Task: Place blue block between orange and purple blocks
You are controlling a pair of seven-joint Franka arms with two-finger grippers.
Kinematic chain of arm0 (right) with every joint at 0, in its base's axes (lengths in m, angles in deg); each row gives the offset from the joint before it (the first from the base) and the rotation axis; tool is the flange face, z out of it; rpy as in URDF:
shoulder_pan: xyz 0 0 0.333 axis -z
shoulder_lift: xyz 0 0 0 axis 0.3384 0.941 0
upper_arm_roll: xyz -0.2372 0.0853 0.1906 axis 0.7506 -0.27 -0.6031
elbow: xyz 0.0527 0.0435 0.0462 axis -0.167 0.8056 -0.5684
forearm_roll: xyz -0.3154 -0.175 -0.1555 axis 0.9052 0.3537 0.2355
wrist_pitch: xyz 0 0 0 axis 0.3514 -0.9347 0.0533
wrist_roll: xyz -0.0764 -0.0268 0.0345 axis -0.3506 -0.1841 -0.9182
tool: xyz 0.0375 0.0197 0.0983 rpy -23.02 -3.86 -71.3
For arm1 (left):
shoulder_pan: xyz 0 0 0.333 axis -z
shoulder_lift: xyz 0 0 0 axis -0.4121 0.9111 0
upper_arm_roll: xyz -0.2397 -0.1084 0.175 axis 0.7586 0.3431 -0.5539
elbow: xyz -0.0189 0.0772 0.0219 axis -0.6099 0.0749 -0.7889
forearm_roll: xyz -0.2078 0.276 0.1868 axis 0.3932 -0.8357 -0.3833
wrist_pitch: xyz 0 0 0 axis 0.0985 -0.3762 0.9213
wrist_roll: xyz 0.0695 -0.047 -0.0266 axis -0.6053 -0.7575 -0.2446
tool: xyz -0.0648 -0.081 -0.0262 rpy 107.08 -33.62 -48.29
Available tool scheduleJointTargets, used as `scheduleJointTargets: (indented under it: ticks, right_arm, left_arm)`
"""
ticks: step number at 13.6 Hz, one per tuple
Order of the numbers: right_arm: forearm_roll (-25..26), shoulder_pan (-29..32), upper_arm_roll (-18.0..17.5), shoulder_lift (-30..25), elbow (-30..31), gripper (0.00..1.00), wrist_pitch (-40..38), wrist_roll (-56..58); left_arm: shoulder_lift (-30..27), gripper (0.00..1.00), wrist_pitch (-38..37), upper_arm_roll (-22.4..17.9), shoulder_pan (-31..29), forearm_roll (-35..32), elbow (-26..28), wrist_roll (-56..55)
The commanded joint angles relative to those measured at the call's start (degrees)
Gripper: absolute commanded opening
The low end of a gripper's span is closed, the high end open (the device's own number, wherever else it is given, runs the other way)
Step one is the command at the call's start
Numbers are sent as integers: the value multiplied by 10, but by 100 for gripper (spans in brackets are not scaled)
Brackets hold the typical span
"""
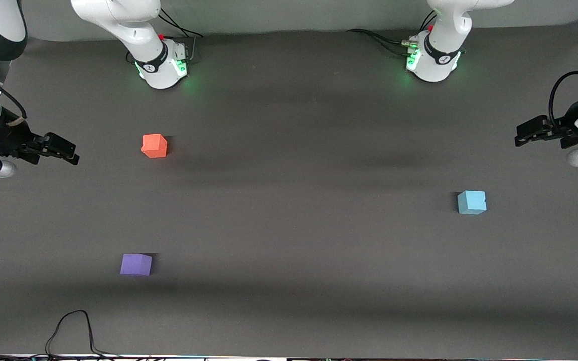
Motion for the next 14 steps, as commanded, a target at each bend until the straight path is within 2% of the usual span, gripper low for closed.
scheduleJointTargets:
  ticks: [1,10,12,14]
  right_arm:
    - [11,-1,1,0,-4,100,-4,7]
    - [11,-2,1,1,-4,100,-4,6]
    - [11,-2,1,2,-4,100,-5,7]
    - [11,-1,1,5,-5,100,-3,11]
  left_arm:
    - [-2,100,-14,-5,6,5,-8,2]
    - [-2,100,-5,-18,-2,-4,1,25]
    - [-7,100,18,-24,-11,-4,25,38]
    - [-32,100,53,-24,-14,-9,79,75]
